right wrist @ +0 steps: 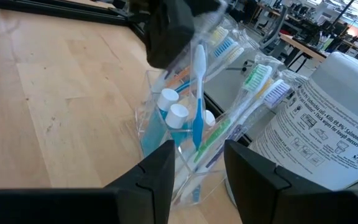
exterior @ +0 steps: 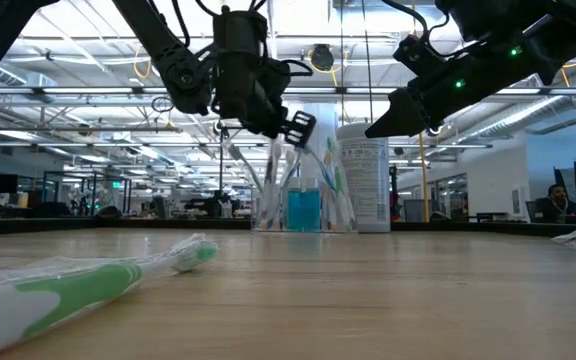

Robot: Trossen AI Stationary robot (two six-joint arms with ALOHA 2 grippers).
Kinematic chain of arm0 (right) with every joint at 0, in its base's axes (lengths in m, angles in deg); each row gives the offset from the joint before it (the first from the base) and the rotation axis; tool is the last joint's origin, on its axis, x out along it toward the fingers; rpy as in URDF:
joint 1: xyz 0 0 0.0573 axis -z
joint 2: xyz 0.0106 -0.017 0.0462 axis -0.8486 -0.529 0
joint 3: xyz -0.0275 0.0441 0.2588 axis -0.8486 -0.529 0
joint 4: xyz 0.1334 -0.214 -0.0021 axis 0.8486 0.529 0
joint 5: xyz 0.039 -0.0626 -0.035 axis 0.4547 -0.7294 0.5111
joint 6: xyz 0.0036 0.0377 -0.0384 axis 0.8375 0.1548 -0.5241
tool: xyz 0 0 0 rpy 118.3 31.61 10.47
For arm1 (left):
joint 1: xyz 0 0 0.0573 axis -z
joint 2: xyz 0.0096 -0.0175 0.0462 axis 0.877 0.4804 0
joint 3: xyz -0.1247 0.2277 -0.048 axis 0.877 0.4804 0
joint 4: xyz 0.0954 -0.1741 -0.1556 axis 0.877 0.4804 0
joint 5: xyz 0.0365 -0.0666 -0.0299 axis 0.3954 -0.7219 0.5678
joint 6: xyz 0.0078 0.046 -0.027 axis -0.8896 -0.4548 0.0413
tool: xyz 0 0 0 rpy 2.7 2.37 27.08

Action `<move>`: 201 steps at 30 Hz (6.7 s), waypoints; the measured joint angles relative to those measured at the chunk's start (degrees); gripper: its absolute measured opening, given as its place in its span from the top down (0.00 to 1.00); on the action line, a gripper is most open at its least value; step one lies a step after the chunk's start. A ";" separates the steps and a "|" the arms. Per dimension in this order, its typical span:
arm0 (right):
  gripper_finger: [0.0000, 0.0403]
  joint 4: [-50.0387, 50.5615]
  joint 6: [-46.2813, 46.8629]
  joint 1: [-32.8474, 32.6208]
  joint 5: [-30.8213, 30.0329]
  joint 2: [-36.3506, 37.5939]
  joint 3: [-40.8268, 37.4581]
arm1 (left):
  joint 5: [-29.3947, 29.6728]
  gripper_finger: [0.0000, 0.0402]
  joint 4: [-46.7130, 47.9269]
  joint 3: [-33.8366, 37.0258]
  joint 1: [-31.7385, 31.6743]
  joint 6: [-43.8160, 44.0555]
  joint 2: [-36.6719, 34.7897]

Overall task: Pick & Place toothbrushing station
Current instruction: Put the purple toothbrush into the transparent organizer, then put the orange toothbrush into the transparent organizer

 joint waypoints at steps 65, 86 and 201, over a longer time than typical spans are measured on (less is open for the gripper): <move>0.50 3.64 11.34 -2.20 12.65 4.06 -0.02 | 5.35 0.68 36.41 0.01 8.21 -3.38 -17.47; 0.56 58.57 47.47 -16.35 37.77 -9.54 27.86 | -45.36 0.68 70.07 -0.05 -2.73 25.07 -35.50; 0.60 -5.33 1.19 14.66 16.61 -0.48 6.47 | -58.96 0.68 92.46 -0.04 23.58 78.18 -30.06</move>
